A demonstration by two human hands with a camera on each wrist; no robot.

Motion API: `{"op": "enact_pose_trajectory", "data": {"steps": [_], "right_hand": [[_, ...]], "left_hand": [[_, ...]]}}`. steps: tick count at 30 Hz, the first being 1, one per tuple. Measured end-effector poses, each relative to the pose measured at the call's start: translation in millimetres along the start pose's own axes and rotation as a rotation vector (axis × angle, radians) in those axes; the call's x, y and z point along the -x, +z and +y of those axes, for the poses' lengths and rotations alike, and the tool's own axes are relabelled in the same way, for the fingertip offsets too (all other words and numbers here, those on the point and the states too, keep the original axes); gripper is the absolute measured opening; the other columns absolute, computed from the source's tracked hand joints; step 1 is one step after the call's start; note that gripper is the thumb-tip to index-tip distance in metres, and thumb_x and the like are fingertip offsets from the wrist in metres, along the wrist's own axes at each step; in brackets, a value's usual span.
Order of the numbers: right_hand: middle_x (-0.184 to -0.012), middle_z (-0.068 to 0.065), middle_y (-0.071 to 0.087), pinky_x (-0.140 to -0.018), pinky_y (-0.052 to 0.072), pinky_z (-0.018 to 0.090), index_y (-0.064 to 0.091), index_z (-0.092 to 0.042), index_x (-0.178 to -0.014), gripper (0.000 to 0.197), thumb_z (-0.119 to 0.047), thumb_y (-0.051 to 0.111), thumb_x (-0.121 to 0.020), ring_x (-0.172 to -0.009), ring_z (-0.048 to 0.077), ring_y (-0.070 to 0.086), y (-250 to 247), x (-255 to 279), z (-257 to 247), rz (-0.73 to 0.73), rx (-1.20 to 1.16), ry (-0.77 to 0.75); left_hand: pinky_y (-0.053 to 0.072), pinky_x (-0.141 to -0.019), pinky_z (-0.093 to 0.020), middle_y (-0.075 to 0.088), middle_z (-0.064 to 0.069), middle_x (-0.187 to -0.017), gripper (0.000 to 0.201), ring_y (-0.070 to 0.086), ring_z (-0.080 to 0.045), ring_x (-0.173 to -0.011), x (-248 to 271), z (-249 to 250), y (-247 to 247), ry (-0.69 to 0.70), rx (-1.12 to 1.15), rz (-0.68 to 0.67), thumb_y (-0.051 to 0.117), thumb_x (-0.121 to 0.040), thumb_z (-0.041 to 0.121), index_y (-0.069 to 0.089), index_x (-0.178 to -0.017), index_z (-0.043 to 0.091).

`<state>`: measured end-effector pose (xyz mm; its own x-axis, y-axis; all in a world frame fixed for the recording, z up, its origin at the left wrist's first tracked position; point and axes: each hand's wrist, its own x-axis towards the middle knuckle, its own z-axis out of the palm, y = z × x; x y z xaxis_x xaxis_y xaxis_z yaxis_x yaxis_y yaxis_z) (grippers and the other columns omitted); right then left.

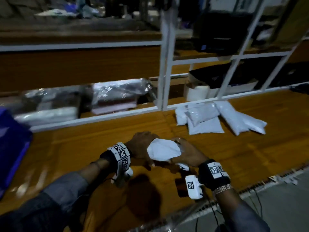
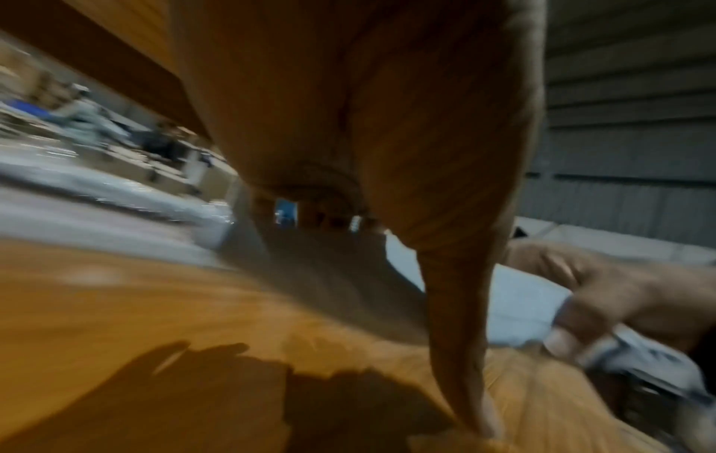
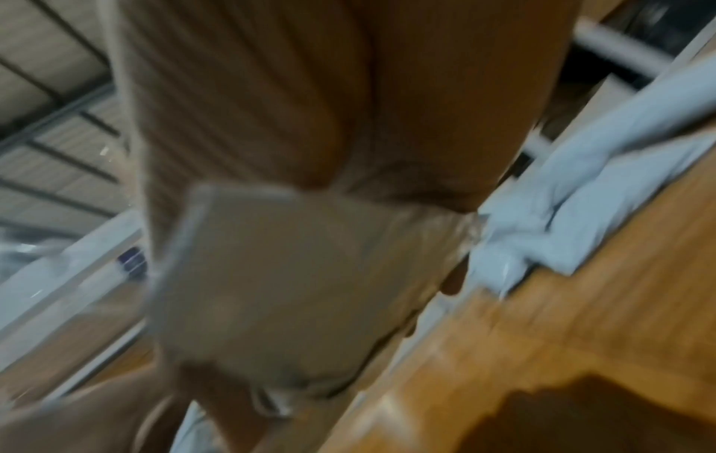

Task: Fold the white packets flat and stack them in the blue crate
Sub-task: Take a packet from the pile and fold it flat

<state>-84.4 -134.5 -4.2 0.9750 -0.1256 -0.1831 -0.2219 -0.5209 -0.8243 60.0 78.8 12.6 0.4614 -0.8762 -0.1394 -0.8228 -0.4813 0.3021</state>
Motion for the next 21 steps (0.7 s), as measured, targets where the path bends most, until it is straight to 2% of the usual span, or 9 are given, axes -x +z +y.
{"op": "enact_pose_trajectory", "data": {"steps": [3, 5, 7, 11, 12, 14, 17, 19, 21], "right_hand": [[-0.135, -0.002, 0.054, -0.101, 0.051, 0.045, 0.051, -0.029, -0.135, 0.087, -0.038, 0.093, -0.059, -0.123, 0.021, 0.055, 63, -5, -33, -0.129, 0.1, -0.036], [-0.133, -0.001, 0.053, -0.093, 0.055, 0.044, 0.05, -0.032, -0.131, 0.081, -0.022, 0.094, -0.064, -0.117, 0.023, 0.058, 106, -10, -55, -0.188, 0.121, -0.042], [-0.131, -0.001, 0.056, -0.085, 0.059, 0.044, 0.053, -0.032, -0.132, 0.081, -0.02, 0.095, -0.063, -0.112, 0.026, 0.061, 143, -18, -73, -0.214, 0.186, -0.066], [-0.128, -0.007, 0.054, -0.109, 0.038, 0.042, 0.055, -0.034, -0.134, 0.074, -0.028, 0.084, -0.066, -0.124, 0.019, 0.045, 190, -21, -87, -0.208, 0.458, -0.15], [-0.129, -0.005, 0.057, -0.111, 0.034, 0.044, 0.056, -0.034, -0.133, 0.069, -0.03, 0.081, -0.068, -0.125, 0.019, 0.049, 194, -20, -88, -0.199, 0.521, -0.178], [-0.137, -0.004, 0.057, -0.115, 0.024, 0.05, 0.052, -0.037, -0.136, 0.07, -0.035, 0.076, -0.071, -0.132, 0.021, 0.049, 198, -18, -86, -0.214, 0.678, -0.184], [-0.147, -0.007, 0.042, -0.117, 0.011, 0.049, 0.042, -0.041, -0.145, 0.08, -0.041, 0.077, -0.073, -0.141, 0.018, 0.033, 194, -16, -73, -0.244, 0.729, -0.163], [-0.15, -0.009, 0.036, -0.114, 0.007, 0.041, 0.043, -0.041, -0.144, 0.077, -0.042, 0.076, -0.075, -0.142, 0.014, 0.026, 192, -11, -75, -0.188, 0.636, -0.21], [-0.155, -0.008, 0.034, -0.112, 0.007, 0.036, 0.043, -0.039, -0.145, 0.065, -0.045, 0.067, -0.085, -0.146, 0.016, 0.024, 201, -8, -80, -0.14, 0.584, -0.246]], "left_hand": [[0.046, -0.097, -0.044, 0.064, 0.001, -0.126, 0.095, 0.061, -0.028, -0.115, 79, -46, 41, -0.124, 0.073, 0.049, 0.067, -0.057, 0.08, 0.051, -0.135, 0.028], [0.046, -0.098, -0.043, 0.063, 0.001, -0.126, 0.079, 0.061, -0.028, -0.117, 122, -69, 64, -0.248, 0.066, 0.095, 0.059, -0.067, 0.071, 0.052, -0.134, 0.03], [0.044, -0.099, -0.043, 0.061, -0.001, -0.129, 0.08, 0.058, -0.029, -0.12, 154, -88, 79, -0.37, 0.03, 0.123, 0.058, -0.067, 0.065, 0.049, -0.138, 0.028], [0.045, -0.094, -0.042, 0.063, -0.015, -0.125, 0.072, 0.058, -0.035, -0.116, 202, -106, 99, -0.364, 0.098, 0.25, 0.066, -0.08, 0.054, 0.054, -0.136, 0.012], [0.045, -0.094, -0.041, 0.064, -0.019, -0.122, 0.067, 0.058, -0.034, -0.115, 210, -108, 109, -0.321, 0.108, 0.314, 0.064, -0.085, 0.053, 0.057, -0.133, 0.006], [0.045, -0.101, -0.044, 0.06, -0.027, -0.129, 0.084, 0.055, -0.038, -0.122, 222, -112, 129, -0.279, 0.14, 0.37, 0.05, -0.087, 0.066, 0.055, -0.136, -0.002], [0.03, -0.116, -0.053, 0.039, -0.018, -0.156, 0.108, 0.034, -0.034, -0.145, 222, -100, 143, -0.42, 0.161, 0.348, 0.031, -0.077, 0.086, 0.038, -0.153, 0.01], [0.027, -0.117, -0.053, 0.038, -0.012, -0.158, 0.099, 0.032, -0.029, -0.148, 213, -82, 137, -0.507, 0.179, 0.421, 0.024, -0.081, 0.082, 0.038, -0.154, 0.016], [0.036, -0.11, -0.06, 0.051, -0.01, -0.149, 0.077, 0.045, -0.028, -0.141, 200, -72, 139, -0.54, 0.068, 0.418, 0.029, -0.091, 0.065, 0.052, -0.146, 0.017]]}}
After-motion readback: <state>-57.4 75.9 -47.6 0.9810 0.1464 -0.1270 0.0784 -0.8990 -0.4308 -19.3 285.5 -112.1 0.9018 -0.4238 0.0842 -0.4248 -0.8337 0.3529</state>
